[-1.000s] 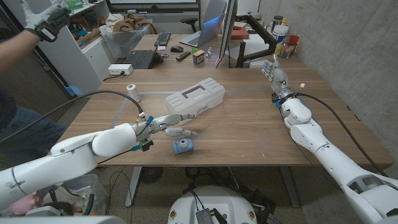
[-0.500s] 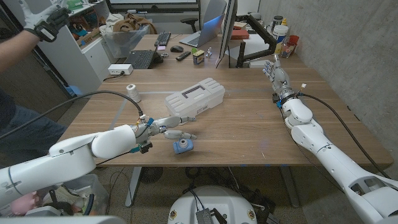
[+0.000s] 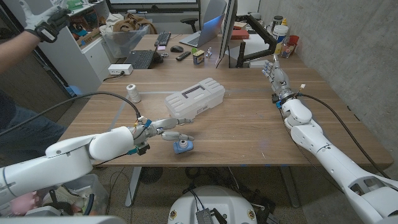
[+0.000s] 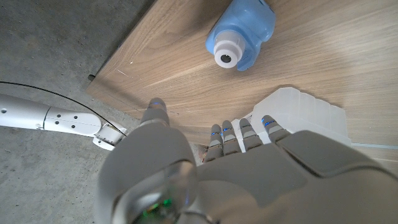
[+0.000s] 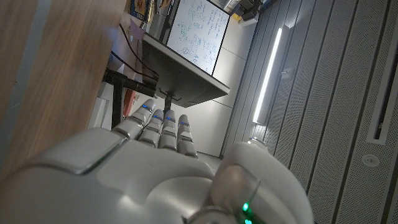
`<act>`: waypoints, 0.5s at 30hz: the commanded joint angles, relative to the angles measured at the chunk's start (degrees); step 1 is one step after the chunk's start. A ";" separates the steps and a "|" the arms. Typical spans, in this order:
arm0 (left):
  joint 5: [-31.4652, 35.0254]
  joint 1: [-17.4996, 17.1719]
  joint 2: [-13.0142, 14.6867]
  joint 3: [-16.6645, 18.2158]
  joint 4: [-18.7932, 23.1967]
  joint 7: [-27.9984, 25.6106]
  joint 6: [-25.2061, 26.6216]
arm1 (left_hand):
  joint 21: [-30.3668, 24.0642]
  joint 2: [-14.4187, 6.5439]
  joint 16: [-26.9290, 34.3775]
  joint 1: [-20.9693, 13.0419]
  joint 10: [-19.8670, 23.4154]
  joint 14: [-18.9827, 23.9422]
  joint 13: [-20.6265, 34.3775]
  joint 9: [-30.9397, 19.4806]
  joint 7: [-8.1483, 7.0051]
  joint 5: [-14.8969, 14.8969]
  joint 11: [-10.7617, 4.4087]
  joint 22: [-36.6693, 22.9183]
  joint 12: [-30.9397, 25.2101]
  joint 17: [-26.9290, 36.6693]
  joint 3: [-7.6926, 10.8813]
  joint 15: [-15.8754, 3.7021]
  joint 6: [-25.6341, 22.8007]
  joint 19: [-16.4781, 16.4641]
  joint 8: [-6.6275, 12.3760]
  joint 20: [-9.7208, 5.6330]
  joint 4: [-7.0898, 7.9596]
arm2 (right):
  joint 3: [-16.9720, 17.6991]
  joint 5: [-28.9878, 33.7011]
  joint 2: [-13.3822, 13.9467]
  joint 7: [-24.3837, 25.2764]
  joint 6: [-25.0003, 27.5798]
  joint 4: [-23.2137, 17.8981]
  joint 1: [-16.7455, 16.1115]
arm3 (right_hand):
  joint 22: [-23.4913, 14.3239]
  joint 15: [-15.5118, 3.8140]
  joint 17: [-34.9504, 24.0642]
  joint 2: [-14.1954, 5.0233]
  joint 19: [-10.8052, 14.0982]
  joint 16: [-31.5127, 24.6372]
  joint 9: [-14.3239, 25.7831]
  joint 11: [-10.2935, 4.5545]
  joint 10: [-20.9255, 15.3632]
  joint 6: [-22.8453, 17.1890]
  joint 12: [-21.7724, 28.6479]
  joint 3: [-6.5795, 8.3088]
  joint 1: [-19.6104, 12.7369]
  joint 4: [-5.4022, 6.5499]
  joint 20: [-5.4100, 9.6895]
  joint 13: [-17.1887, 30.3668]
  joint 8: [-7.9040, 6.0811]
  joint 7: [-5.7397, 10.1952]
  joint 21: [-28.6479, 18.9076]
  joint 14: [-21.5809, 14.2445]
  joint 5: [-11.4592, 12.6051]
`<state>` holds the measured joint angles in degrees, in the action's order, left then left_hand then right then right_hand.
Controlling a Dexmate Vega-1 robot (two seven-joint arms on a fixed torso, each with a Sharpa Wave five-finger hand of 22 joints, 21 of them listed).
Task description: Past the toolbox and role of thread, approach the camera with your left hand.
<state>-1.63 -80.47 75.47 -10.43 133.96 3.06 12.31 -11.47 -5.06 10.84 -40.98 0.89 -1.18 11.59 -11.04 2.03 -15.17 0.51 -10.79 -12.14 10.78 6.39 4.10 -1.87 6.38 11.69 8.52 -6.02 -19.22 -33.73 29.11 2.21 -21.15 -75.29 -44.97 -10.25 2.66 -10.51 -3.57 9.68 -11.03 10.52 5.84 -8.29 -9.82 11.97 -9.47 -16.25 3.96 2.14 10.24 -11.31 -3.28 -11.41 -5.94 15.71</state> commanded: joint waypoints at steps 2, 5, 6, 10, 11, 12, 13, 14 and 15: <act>-0.33 0.64 0.38 -1.44 -0.42 -0.03 1.23 | -0.51 0.00 0.40 -0.76 -0.07 -0.16 0.21 -0.19 -0.25 0.33 -0.33 -0.12 -0.33 0.28 0.34 0.21 -0.49 0.10 0.45 0.33 -0.32 | -0.12 0.15 0.15 -0.03 0.36 0.23 0.18 | -0.27 -0.07 -0.31 -0.49 0.21 0.03 0.18 -0.18 -0.36 -0.24 0.01 -0.24 0.10 -0.04 -0.18 0.34 0.18 0.19 -0.06 -0.48 0.16; -0.64 0.86 0.37 -1.75 -0.72 -0.07 1.12 | -0.52 -0.01 0.42 -0.79 -0.02 -0.11 0.21 -0.20 -0.26 0.36 -0.28 -0.12 -0.35 0.28 0.35 0.16 -0.62 0.10 0.49 0.32 -0.33 | -0.10 0.17 0.27 -0.03 0.48 0.13 0.18 | -0.27 0.01 -0.31 -0.49 0.22 0.03 0.18 -0.06 -0.36 -0.25 0.01 -0.26 0.09 -0.05 -0.19 0.34 0.18 0.18 -0.06 -0.47 0.16; -0.69 1.02 0.35 -1.93 -0.81 -0.03 1.11 | -0.52 -0.02 0.43 -0.80 0.01 -0.09 0.21 -0.20 -0.27 0.37 -0.28 -0.12 -0.37 0.28 0.35 0.17 -0.63 0.10 0.49 0.32 -0.34 | -0.09 0.15 0.30 -0.03 0.52 0.08 0.17 | -0.27 0.00 -0.31 -0.50 0.21 0.04 0.18 -0.10 -0.40 -0.24 0.03 -0.26 0.09 -0.05 -0.18 0.34 0.18 0.20 -0.06 -0.45 0.16; -0.75 1.67 0.20 -2.80 -1.21 0.04 1.14 | -0.52 -0.03 0.43 -0.85 -0.02 -0.11 0.22 -0.20 -0.27 0.41 -0.30 -0.12 -0.36 0.29 0.37 0.25 -0.67 0.11 0.49 0.31 -0.35 | -0.10 0.26 0.44 0.16 0.80 -0.11 0.14 | -0.27 -0.03 -0.32 -0.52 0.21 0.01 0.18 -0.04 -0.45 -0.30 0.04 -0.29 0.08 -0.05 -0.19 0.34 0.15 0.20 -0.06 -0.54 0.16; -0.72 1.76 0.20 -2.98 -1.25 -0.03 1.20 | -0.54 -0.03 0.43 -0.86 0.00 -0.11 0.22 -0.20 -0.32 0.42 -0.33 -0.12 -0.36 0.29 0.37 0.23 -0.64 0.07 0.47 0.30 -0.36 | -0.10 0.24 0.49 0.11 0.86 -0.14 0.14 | -0.27 -0.01 -0.32 -0.52 0.21 0.01 0.18 0.00 -0.43 -0.29 0.03 -0.29 0.08 -0.05 -0.19 0.34 0.16 0.19 -0.06 -0.54 0.16; -0.68 1.85 0.22 -3.14 -1.29 -0.10 1.29 | -0.54 -0.04 0.42 -0.87 -0.02 -0.11 0.22 -0.20 -0.31 0.43 -0.31 -0.12 -0.36 0.29 0.37 0.20 -0.63 0.07 0.46 0.30 -0.36 | -0.10 0.28 0.50 0.19 0.89 -0.17 0.14 | -0.27 0.03 -0.32 -0.52 0.22 0.01 0.18 -0.03 -0.38 -0.27 0.01 -0.30 0.08 -0.05 -0.19 0.34 0.17 0.22 -0.06 -0.56 0.16; -0.72 1.91 0.22 -3.26 -1.33 -0.18 1.36 | -0.54 -0.04 0.43 -0.88 0.02 -0.10 0.22 -0.20 -0.33 0.44 -0.29 -0.12 -0.37 0.30 0.38 0.22 -0.59 0.09 0.44 0.31 -0.37 | -0.09 0.25 0.52 0.14 0.91 -0.17 0.15 | -0.27 0.04 -0.32 -0.52 0.22 0.02 0.18 -0.03 -0.39 -0.26 0.01 -0.31 0.08 -0.05 -0.20 0.34 0.17 0.23 -0.06 -0.55 0.16; -0.80 1.97 0.23 -3.35 -1.38 -0.27 1.38 | -0.53 -0.04 0.43 -0.89 0.02 -0.10 0.22 -0.20 -0.34 0.44 -0.30 -0.12 -0.37 0.30 0.38 0.27 -0.57 0.11 0.44 0.33 -0.37 | -0.10 0.30 0.57 0.19 0.98 -0.20 0.15 | -0.27 0.06 -0.32 -0.53 0.23 0.02 0.18 -0.05 -0.38 -0.28 0.01 -0.31 0.07 -0.05 -0.19 0.34 0.16 0.22 -0.06 -0.54 0.16; -0.91 1.97 0.26 -3.38 -1.42 -0.38 1.36 | -0.53 -0.05 0.43 -0.91 0.03 -0.11 0.22 -0.20 -0.28 0.45 -0.33 -0.12 -0.38 0.30 0.39 0.23 -0.63 0.13 0.45 0.34 -0.38 | -0.10 0.36 0.59 0.24 1.00 -0.21 0.16 | -0.27 0.07 -0.32 -0.53 0.23 0.02 0.18 -0.04 -0.41 -0.26 0.02 -0.32 0.07 -0.05 -0.19 0.34 0.17 0.28 -0.06 -0.55 0.16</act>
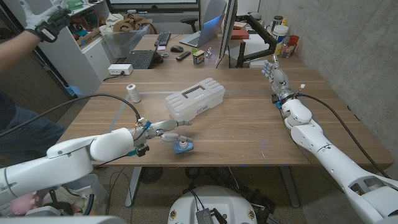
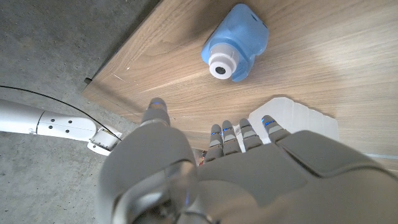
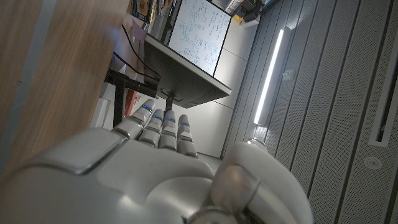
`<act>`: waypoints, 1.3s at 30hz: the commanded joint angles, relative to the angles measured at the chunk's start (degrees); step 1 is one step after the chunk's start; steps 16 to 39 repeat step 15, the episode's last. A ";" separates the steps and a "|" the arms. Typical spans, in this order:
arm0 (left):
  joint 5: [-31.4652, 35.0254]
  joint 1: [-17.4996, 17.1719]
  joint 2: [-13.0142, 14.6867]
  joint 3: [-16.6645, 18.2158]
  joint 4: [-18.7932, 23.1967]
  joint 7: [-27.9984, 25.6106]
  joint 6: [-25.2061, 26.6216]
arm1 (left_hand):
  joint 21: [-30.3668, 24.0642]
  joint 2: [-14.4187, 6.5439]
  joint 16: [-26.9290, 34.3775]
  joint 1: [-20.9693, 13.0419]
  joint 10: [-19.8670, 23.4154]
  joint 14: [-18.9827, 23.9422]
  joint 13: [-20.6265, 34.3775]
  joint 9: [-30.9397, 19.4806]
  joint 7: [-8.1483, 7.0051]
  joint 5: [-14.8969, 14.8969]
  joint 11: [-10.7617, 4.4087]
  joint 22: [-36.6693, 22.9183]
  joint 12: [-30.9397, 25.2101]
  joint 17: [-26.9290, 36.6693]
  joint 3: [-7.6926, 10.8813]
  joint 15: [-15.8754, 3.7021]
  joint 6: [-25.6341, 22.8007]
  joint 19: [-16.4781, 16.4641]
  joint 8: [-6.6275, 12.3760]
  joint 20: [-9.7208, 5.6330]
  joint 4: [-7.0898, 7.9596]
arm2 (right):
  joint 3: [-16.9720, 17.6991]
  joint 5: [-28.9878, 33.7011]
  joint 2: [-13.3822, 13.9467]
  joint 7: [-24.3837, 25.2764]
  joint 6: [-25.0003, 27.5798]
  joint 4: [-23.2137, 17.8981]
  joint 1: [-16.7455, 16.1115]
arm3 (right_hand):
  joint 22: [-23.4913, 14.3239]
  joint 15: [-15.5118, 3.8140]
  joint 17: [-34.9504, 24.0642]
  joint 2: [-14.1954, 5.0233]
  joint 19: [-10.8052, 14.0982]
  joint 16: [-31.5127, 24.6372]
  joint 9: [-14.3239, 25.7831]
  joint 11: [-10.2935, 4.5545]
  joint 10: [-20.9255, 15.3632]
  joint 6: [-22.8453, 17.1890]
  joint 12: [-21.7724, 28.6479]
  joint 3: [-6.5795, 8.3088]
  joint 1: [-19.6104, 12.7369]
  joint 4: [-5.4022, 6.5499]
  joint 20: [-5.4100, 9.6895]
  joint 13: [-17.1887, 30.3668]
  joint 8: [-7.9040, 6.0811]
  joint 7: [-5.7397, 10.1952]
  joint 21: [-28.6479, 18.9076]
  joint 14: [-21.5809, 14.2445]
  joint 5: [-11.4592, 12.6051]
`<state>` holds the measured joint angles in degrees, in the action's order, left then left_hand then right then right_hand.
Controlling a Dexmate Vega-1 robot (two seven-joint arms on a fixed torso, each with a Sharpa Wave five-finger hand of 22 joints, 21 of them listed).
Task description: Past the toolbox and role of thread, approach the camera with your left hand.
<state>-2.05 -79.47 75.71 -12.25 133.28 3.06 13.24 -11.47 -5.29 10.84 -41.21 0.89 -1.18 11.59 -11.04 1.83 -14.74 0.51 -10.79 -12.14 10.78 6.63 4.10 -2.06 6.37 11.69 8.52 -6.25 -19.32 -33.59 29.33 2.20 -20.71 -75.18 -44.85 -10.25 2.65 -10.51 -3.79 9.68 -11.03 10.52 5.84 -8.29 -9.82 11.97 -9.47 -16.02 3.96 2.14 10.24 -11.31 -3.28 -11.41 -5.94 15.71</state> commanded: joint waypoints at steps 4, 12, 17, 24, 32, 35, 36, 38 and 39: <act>-0.69 1.05 0.15 -1.72 -0.81 -0.83 0.32 | -0.51 0.16 0.43 -0.73 -0.06 -0.11 0.23 -0.21 -0.11 0.07 -0.25 -0.13 -0.34 0.31 0.17 0.26 -0.49 0.20 0.46 0.37 -0.17 | 0.03 0.19 0.36 0.27 0.50 -0.28 0.04 | -0.27 0.04 -0.32 -0.31 0.23 0.02 0.18 -0.19 -0.42 -0.27 0.03 -0.34 -0.16 -0.06 -0.20 0.34 0.16 0.27 -0.06 -0.54 0.16; -0.84 1.39 0.40 -2.04 -0.62 -1.53 0.44 | -0.54 0.13 0.43 -0.78 0.03 -0.13 0.24 -0.21 -0.08 0.14 -0.28 -0.14 -0.38 0.32 0.18 0.22 -0.55 0.18 0.45 0.39 -0.17 | -0.01 0.03 0.30 -0.09 0.40 0.16 0.11 | -0.27 0.09 -0.32 -0.33 0.25 0.02 0.18 -0.07 -0.45 -0.31 0.03 -0.40 -0.18 -0.07 -0.22 0.34 0.14 0.30 -0.06 -0.60 0.17; -0.73 1.88 0.37 -2.41 -0.40 -1.45 0.79 | -0.54 0.12 0.43 -0.79 0.02 -0.14 0.24 -0.22 -0.02 0.17 -0.29 -0.14 -0.38 0.32 0.18 0.22 -0.56 0.19 0.44 0.40 -0.17 | 0.01 -0.02 0.23 -0.34 0.14 0.55 0.23 | -0.27 0.14 -0.32 -0.34 0.23 0.02 0.18 -0.01 -0.46 -0.28 0.03 -0.42 -0.19 -0.08 -0.23 0.34 0.16 0.31 -0.06 -0.60 0.17; -0.73 1.88 0.37 -2.41 -0.40 -1.45 0.79 | -0.54 0.12 0.43 -0.79 0.02 -0.14 0.24 -0.22 -0.02 0.17 -0.29 -0.14 -0.38 0.32 0.18 0.22 -0.56 0.19 0.44 0.40 -0.17 | 0.01 -0.02 0.23 -0.34 0.14 0.55 0.23 | -0.27 0.14 -0.32 -0.34 0.23 0.02 0.18 -0.01 -0.46 -0.28 0.03 -0.42 -0.19 -0.08 -0.23 0.34 0.16 0.31 -0.06 -0.60 0.17; -0.73 1.88 0.37 -2.41 -0.40 -1.45 0.79 | -0.54 0.12 0.43 -0.79 0.02 -0.14 0.24 -0.22 -0.02 0.17 -0.29 -0.14 -0.38 0.32 0.18 0.22 -0.56 0.19 0.44 0.40 -0.17 | 0.01 -0.02 0.23 -0.34 0.14 0.55 0.23 | -0.27 0.14 -0.32 -0.34 0.23 0.02 0.18 -0.01 -0.46 -0.28 0.03 -0.42 -0.19 -0.08 -0.23 0.34 0.16 0.31 -0.06 -0.60 0.17; -0.73 1.88 0.37 -2.41 -0.40 -1.45 0.79 | -0.54 0.12 0.43 -0.79 0.02 -0.14 0.24 -0.22 -0.02 0.17 -0.29 -0.14 -0.38 0.32 0.18 0.22 -0.56 0.19 0.44 0.40 -0.17 | 0.01 -0.02 0.23 -0.34 0.14 0.55 0.23 | -0.27 0.14 -0.32 -0.34 0.23 0.02 0.18 -0.01 -0.46 -0.28 0.03 -0.42 -0.19 -0.08 -0.23 0.34 0.16 0.31 -0.06 -0.60 0.17; -0.73 1.88 0.37 -2.41 -0.40 -1.45 0.79 | -0.54 0.12 0.43 -0.79 0.02 -0.14 0.24 -0.22 -0.02 0.17 -0.29 -0.14 -0.38 0.32 0.18 0.22 -0.56 0.19 0.44 0.40 -0.17 | 0.01 -0.02 0.23 -0.34 0.14 0.55 0.23 | -0.27 0.14 -0.32 -0.34 0.23 0.02 0.18 -0.01 -0.46 -0.28 0.03 -0.42 -0.19 -0.08 -0.23 0.34 0.16 0.31 -0.06 -0.60 0.17; -0.73 1.88 0.37 -2.41 -0.40 -1.45 0.79 | -0.54 0.12 0.43 -0.79 0.02 -0.14 0.24 -0.22 -0.02 0.17 -0.29 -0.14 -0.38 0.32 0.18 0.22 -0.56 0.19 0.44 0.40 -0.17 | 0.01 -0.02 0.23 -0.34 0.14 0.55 0.23 | -0.27 0.14 -0.32 -0.34 0.23 0.02 0.18 -0.01 -0.46 -0.28 0.03 -0.42 -0.19 -0.08 -0.23 0.34 0.16 0.31 -0.06 -0.60 0.17; -0.73 1.88 0.37 -2.41 -0.40 -1.45 0.79 | -0.54 0.12 0.43 -0.79 0.02 -0.14 0.24 -0.22 -0.02 0.17 -0.29 -0.14 -0.38 0.32 0.18 0.22 -0.56 0.19 0.44 0.40 -0.17 | 0.01 -0.02 0.23 -0.34 0.14 0.55 0.23 | -0.27 0.14 -0.32 -0.34 0.23 0.02 0.18 -0.01 -0.46 -0.28 0.03 -0.42 -0.19 -0.08 -0.23 0.34 0.16 0.31 -0.06 -0.60 0.17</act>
